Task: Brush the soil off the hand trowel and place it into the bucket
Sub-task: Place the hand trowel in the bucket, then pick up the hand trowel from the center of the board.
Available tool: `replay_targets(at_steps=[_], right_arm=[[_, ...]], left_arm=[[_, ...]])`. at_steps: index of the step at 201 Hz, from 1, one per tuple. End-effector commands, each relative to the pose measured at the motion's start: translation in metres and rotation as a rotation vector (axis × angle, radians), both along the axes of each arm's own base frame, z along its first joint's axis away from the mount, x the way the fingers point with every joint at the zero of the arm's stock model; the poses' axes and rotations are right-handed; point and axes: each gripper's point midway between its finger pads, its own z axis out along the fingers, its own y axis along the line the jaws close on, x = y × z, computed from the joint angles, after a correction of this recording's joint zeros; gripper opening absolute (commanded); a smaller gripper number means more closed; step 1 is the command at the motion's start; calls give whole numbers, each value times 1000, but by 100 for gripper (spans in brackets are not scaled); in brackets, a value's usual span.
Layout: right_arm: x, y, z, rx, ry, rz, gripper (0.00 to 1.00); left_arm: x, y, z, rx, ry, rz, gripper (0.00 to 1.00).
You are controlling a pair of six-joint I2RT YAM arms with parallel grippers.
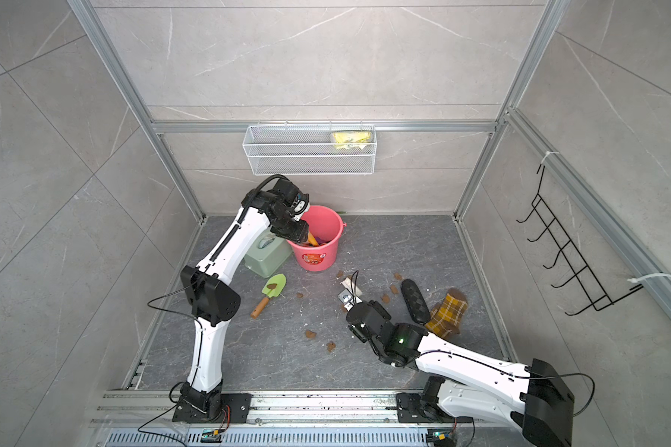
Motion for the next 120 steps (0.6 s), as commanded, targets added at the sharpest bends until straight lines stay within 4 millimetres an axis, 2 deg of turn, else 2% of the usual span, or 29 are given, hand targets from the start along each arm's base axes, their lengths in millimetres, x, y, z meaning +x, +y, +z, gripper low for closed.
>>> replay_targets(at_steps=[1, 4, 25, 49, 70, 88, 120], right_arm=[[0, 9, 26, 122, -31, 9, 0], [-1, 10, 27, 134, -31, 15, 0], [-7, 17, 35, 206, -23, 65, 0], [-20, 32, 35, 266, 26, 163, 0], [-32, 48, 34, 317, 78, 257, 0], [-38, 58, 32, 356, 111, 303, 0], [-38, 71, 28, 417, 164, 314, 0]], left_arm=[[-18, 8, 69, -124, -152, 53, 54], [-21, 9, 73, -135, -162, 58, 54], [-44, 21, 68, -179, -175, 105, 54], [-73, 48, 43, -175, -182, 199, 54], [-99, 75, 11, -169, -149, 291, 57], [-116, 96, -27, -171, -72, 366, 59], [-129, 127, -87, -139, 49, 482, 59]])
